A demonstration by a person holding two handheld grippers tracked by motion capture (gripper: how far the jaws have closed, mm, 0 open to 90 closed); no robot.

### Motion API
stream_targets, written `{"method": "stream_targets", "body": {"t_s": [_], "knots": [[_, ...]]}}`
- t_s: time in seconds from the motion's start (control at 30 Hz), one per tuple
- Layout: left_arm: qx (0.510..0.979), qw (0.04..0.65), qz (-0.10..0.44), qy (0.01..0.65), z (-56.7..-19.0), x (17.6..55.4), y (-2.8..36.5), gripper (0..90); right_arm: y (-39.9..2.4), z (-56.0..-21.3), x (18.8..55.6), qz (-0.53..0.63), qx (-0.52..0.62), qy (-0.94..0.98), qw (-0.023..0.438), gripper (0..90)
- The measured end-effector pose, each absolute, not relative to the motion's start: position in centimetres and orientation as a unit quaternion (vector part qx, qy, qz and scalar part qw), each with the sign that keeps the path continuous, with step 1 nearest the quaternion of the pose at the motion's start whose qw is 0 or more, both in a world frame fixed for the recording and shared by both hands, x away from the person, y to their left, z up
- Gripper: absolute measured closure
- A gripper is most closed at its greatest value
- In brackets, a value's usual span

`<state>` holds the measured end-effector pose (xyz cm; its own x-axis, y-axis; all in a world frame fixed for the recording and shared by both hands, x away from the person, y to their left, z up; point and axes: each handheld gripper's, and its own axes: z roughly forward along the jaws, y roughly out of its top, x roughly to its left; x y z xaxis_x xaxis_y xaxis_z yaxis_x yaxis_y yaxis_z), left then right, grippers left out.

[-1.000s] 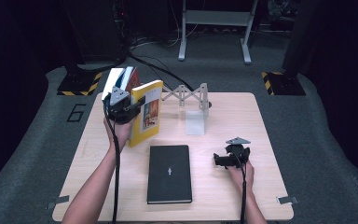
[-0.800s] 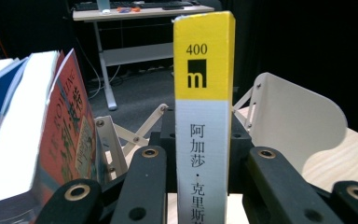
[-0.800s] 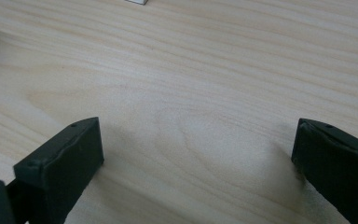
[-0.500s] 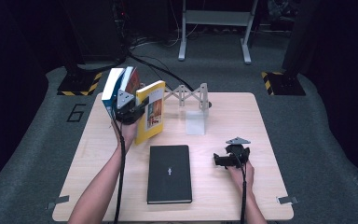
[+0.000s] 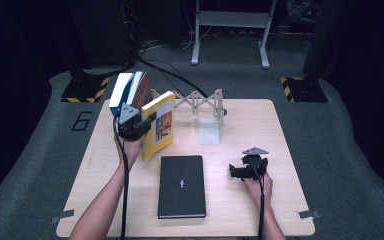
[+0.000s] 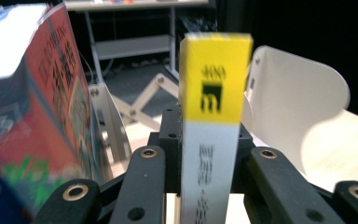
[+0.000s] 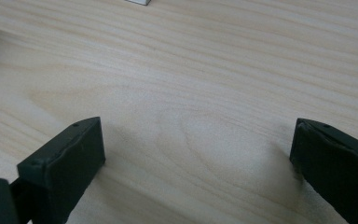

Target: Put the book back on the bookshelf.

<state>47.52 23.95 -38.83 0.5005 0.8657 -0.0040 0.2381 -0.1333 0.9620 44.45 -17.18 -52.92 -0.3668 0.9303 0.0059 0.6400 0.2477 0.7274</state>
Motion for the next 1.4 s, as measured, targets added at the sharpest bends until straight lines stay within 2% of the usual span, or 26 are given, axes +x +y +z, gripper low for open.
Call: {"method": "stream_targets", "body": {"t_s": [0.37, 0.87, 1.1, 1.27, 1.4], "knots": [[0.707, 0.493, 0.286, 0.418, -38.9, 45.3, 25.3, 74.8, -17.1, -52.9, 44.5, 0.328, 0.518, 0.758, 0.221, 2.2], [0.739, 0.453, 0.250, 0.431, -38.2, 45.2, 26.3, 72.3, -17.2, -52.9, 44.4, 0.329, 0.516, 0.759, 0.221, 2.5], [0.748, 0.448, 0.250, 0.422, -37.2, 45.5, 25.9, 67.2, -17.1, -52.9, 44.4, 0.329, 0.517, 0.759, 0.220, 2.6], [0.760, 0.433, 0.245, 0.418, -36.4, 46.1, 25.4, 58.2, -17.1, -52.9, 44.4, 0.329, 0.517, 0.759, 0.220, 2.7], [0.771, 0.422, 0.242, 0.412, -35.9, 46.5, 25.0, 56.0, -17.2, -52.9, 44.5, 0.329, 0.516, 0.760, 0.220, 2.7]]}}
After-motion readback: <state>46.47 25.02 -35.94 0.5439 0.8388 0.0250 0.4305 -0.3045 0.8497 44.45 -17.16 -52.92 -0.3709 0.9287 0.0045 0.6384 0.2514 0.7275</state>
